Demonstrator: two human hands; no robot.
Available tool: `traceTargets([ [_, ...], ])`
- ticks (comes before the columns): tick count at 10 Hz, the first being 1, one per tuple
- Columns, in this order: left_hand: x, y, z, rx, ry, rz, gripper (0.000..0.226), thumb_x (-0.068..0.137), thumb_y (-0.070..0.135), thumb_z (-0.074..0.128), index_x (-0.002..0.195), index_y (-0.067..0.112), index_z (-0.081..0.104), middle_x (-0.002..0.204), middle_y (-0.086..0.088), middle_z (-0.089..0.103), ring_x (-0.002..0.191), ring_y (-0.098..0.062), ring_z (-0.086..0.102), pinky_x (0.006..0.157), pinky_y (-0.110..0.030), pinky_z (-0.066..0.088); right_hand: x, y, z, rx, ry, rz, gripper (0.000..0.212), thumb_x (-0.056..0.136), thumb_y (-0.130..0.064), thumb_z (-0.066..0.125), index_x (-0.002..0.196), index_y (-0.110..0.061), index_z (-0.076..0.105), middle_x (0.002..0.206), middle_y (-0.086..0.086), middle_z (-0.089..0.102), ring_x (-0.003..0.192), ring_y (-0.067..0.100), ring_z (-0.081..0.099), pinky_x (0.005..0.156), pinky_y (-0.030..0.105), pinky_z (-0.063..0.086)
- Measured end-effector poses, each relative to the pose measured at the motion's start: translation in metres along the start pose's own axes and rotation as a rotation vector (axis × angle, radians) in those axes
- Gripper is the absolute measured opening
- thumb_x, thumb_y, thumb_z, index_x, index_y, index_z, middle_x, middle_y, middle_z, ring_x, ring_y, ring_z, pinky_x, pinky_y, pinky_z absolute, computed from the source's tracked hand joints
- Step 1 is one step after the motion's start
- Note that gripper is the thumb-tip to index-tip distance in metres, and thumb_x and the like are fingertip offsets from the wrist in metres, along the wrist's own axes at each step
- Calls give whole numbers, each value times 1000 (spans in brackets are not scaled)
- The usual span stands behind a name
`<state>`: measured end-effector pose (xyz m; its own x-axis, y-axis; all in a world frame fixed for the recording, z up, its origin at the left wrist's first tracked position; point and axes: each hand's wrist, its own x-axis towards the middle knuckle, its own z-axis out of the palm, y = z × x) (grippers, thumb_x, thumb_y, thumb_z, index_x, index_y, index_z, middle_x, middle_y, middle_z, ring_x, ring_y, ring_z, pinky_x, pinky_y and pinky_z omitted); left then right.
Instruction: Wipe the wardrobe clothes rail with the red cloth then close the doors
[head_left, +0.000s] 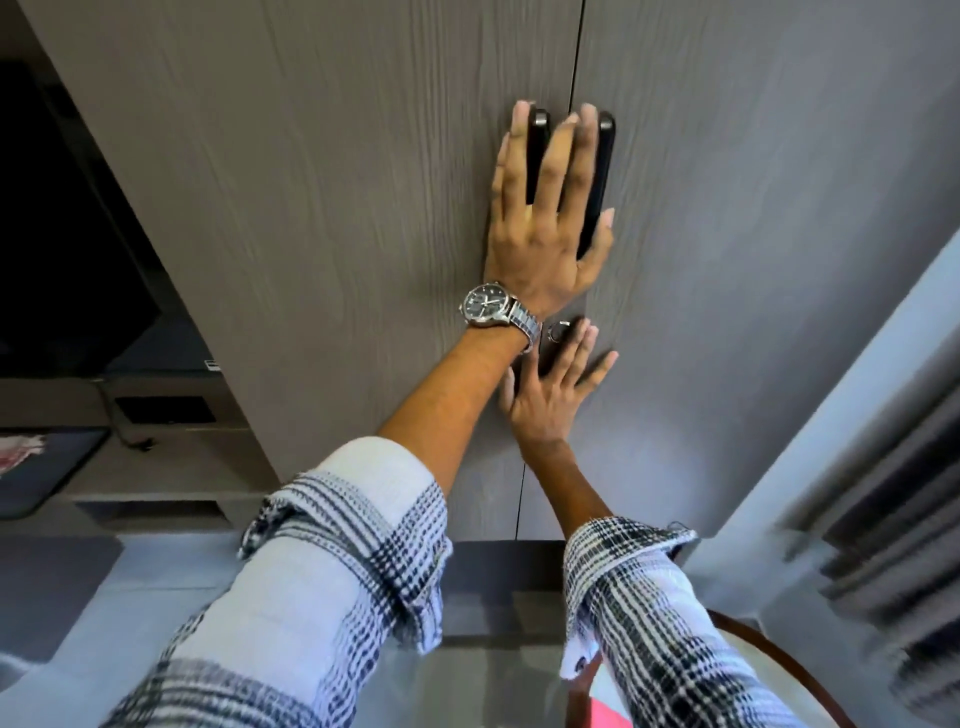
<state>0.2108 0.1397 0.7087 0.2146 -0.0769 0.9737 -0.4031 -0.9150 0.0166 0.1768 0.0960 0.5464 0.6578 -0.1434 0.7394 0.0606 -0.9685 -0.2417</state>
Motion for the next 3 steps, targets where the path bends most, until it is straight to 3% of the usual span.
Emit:
traceTargets([
  [1, 1, 7, -18, 0, -110, 15, 72, 91, 45, 55, 148, 1, 45, 153, -17, 49, 145, -53, 32, 119, -60, 33, -14, -5, -44, 49, -330, 23, 71, 101, -53, 47, 161, -22, 26, 164, 35, 3, 154, 49, 1, 120, 69, 12],
  [2, 4, 8, -31, 14, -200, 48, 81, 93, 51, 52, 155, 3, 31, 163, -17, 33, 150, -52, 20, 122, -59, 28, -20, 21, -117, 518, -674, -168, 90, 93, -56, 64, 163, -33, 12, 171, 14, 7, 158, 27, 11, 122, 44, 34],
  [3, -1, -3, -46, 19, -208, 130, 81, 96, 60, 47, 158, 13, 24, 166, -22, 20, 154, -44, 15, 126, -53, 24, 36, 75, -217, 786, -587, -481, 72, 100, -45, 63, 160, -24, 30, 154, 2, 50, 136, 14, 55, 99, 34, 59],
])
